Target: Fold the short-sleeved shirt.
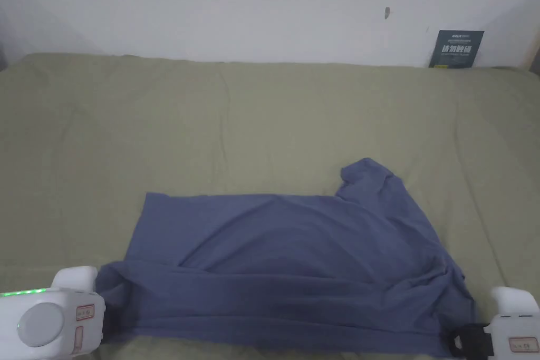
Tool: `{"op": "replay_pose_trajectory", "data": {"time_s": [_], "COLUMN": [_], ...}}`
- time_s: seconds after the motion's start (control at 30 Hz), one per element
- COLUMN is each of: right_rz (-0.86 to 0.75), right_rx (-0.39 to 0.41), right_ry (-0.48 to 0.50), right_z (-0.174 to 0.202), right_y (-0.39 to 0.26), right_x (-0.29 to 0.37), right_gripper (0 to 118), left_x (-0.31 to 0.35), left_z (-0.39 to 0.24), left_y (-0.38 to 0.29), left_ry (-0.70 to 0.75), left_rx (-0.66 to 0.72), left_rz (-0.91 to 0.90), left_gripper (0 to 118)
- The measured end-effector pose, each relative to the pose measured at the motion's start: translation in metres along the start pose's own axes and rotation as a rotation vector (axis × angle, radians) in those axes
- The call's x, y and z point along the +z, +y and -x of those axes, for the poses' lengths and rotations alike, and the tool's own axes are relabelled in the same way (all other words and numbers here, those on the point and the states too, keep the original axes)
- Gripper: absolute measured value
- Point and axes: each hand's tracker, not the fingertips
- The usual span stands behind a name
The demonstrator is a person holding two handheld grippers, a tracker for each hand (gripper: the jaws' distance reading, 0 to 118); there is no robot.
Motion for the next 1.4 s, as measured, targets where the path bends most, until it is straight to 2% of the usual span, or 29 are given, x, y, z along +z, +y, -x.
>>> {"op": "replay_pose_trajectory", "data": {"time_s": [0.03,0.07,0.1,0.13,0.17,0.2,0.23,0.37,0.4,0.43,0.47,0.5,0.53,0.57,0.6,0.63,0.73,0.87,1.1,1.2,1.23,1.27,1.33,1.4], "right_rz": [0.010,0.010,-0.001,-0.011,-0.065,-0.046,-0.066,-0.169,-0.186,-0.207,-0.216,-0.219,-0.236,-0.237,-0.219,-0.223,-0.234,-0.237,-0.244,-0.232,-0.228,-0.223,-0.212,-0.198], "right_rx": [-0.007,0.003,0.033,0.043,0.053,0.051,0.044,-0.006,-0.011,-0.008,-0.004,0.007,0.000,0.010,0.015,0.009,0.016,0.022,0.034,0.049,0.050,0.053,0.059,0.063], "right_ry": [-0.027,-0.093,-0.110,-0.140,-0.166,-0.171,-0.188,-0.157,-0.147,-0.135,-0.140,-0.152,-0.175,-0.163,-0.141,-0.124,-0.126,-0.112,-0.113,-0.124,-0.125,-0.129,-0.133,-0.138], "right_z": [0.000,-0.001,-0.004,-0.006,-0.005,-0.006,-0.008,-0.011,-0.010,-0.013,-0.009,-0.005,-0.005,-0.007,-0.008,-0.008,0.014,0.027,0.031,0.032,0.030,0.030,0.027,0.023], "right_y": [0.000,-0.001,-0.003,-0.005,-0.004,-0.003,-0.002,0.006,0.008,0.009,0.012,0.015,0.016,0.022,0.029,0.034,0.047,0.076,0.129,0.147,0.150,0.154,0.159,0.163], "right_x": [0.001,0.002,0.004,0.007,0.016,0.022,0.027,0.053,0.055,0.062,0.063,0.060,0.059,0.067,0.068,0.068,0.063,0.046,0.006,-0.009,-0.013,-0.018,-0.025,-0.033], "right_gripper": [88,114,118,118,118,118,118,117,114,95,55,1,0,0,0,0,0,0,0,0,0,0,0,0], "left_x": [0.000,0.001,0.003,0.002,0.003,0.009,0.017,0.035,0.039,0.041,0.044,0.049,0.048,0.046,0.044,0.043,0.035,0.013,-0.046,-0.079,-0.087,-0.100,-0.119,-0.128], "left_z": [0.000,-0.001,-0.002,-0.001,0.000,0.002,0.008,0.018,0.020,0.023,0.025,0.014,0.011,0.008,0.007,0.012,0.017,0.007,-0.011,-0.016,-0.016,-0.017,-0.017,-0.019], "left_y": [0.000,0.000,0.000,-0.001,-0.002,-0.006,-0.006,0.004,0.005,0.007,0.009,0.013,0.015,0.016,0.021,0.030,0.057,0.100,0.162,0.187,0.192,0.199,0.207,0.213], "left_ry": [-0.002,-0.002,0.028,0.073,0.094,0.072,0.072,0.031,0.016,-0.014,-0.032,-0.009,-0.016,0.041,0.040,0.011,-0.055,-0.040,-0.050,-0.039,-0.030,-0.011,0.005,0.011], "left_rx": [-0.001,-0.004,-0.027,-0.051,-0.062,-0.074,-0.050,-0.004,0.011,0.036,0.049,0.033,0.045,0.030,-0.013,0.015,0.047,0.018,0.019,0.004,-0.001,-0.011,-0.007,-0.021], "left_rz": [-0.005,-0.012,-0.020,-0.022,-0.037,-0.135,-0.082,-0.123,-0.137,-0.155,-0.152,-0.153,-0.171,-0.194,-0.187,-0.177,-0.183,-0.195,-0.178,-0.152,-0.146,-0.108,-0.079,-0.088], "left_gripper": [43,92,118,113,113,113,114,114,112,102,76,23,0,0,0,0,0,0,0,12,18,42,116,118]}}
